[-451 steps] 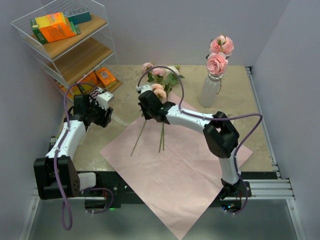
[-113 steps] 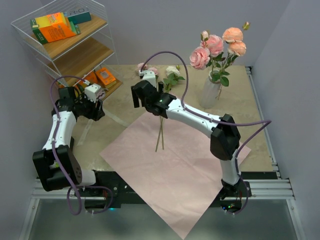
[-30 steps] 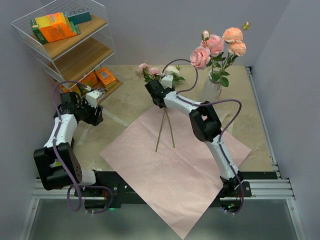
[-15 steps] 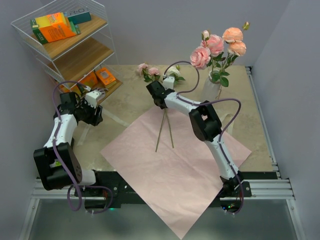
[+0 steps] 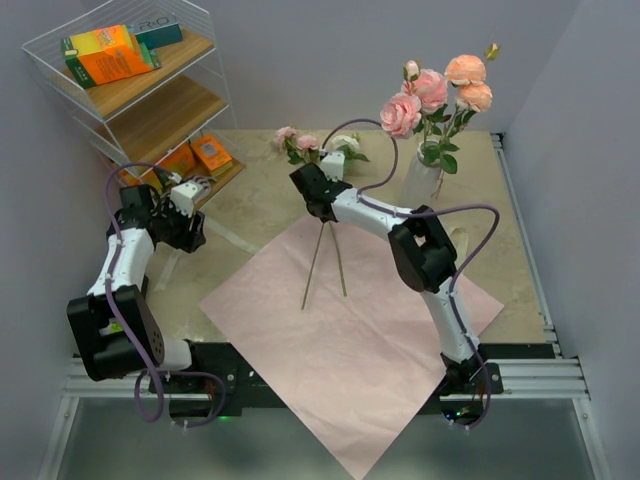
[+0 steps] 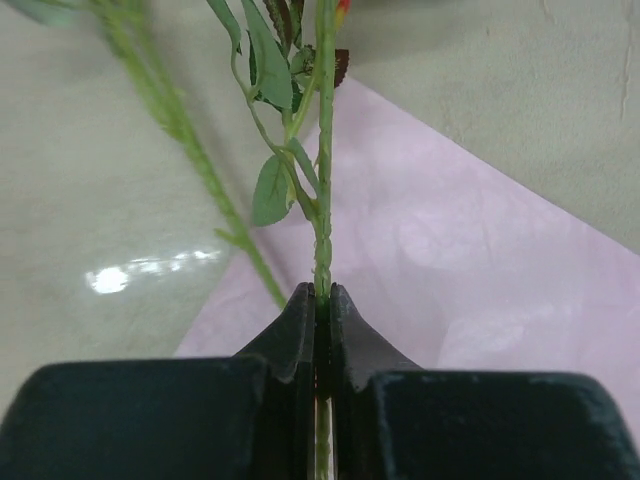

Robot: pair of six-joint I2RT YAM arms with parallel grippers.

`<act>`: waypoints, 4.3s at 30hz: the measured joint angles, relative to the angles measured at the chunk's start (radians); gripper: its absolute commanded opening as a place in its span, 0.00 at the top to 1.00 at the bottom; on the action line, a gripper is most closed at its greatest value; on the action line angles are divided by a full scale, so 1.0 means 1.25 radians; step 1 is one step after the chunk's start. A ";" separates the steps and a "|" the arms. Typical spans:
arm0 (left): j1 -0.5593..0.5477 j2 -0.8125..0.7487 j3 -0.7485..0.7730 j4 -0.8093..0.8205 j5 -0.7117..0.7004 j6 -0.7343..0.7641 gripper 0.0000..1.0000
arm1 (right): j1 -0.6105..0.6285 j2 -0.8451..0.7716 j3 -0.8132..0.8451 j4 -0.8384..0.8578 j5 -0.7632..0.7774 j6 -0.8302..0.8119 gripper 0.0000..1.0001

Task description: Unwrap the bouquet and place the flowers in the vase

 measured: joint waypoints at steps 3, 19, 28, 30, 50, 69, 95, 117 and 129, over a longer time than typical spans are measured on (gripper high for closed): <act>0.000 -0.001 0.000 -0.007 0.002 0.000 0.40 | 0.027 -0.052 -0.006 0.042 0.023 -0.060 1.00; 0.000 -0.033 0.006 -0.032 0.009 0.000 0.40 | 0.300 -0.441 -0.243 0.656 0.039 -0.800 1.00; 0.000 -0.033 0.010 -0.037 0.020 -0.001 0.40 | 0.346 -0.627 -0.183 0.766 -0.087 -1.028 1.00; 0.000 -0.033 0.012 -0.037 0.021 -0.001 0.39 | 0.354 -0.676 -0.175 0.793 -0.107 -1.065 1.00; 0.000 -0.033 0.033 -0.034 0.045 -0.007 0.38 | 0.208 -0.827 -0.258 1.376 -0.008 -1.607 1.00; 0.000 0.037 0.041 0.023 0.077 -0.009 0.38 | -0.162 -0.506 -0.107 1.393 0.084 -1.468 1.00; 0.005 0.140 0.159 -0.062 0.127 0.017 0.39 | -0.255 -0.344 0.042 1.398 0.020 -1.401 1.00; 0.005 0.090 0.159 -0.094 0.084 0.024 0.39 | -0.280 -0.311 -0.101 1.397 0.029 -1.300 1.00; 0.005 0.088 0.159 -0.099 0.085 0.020 0.39 | -0.278 -0.410 -0.289 1.389 0.064 -1.284 0.53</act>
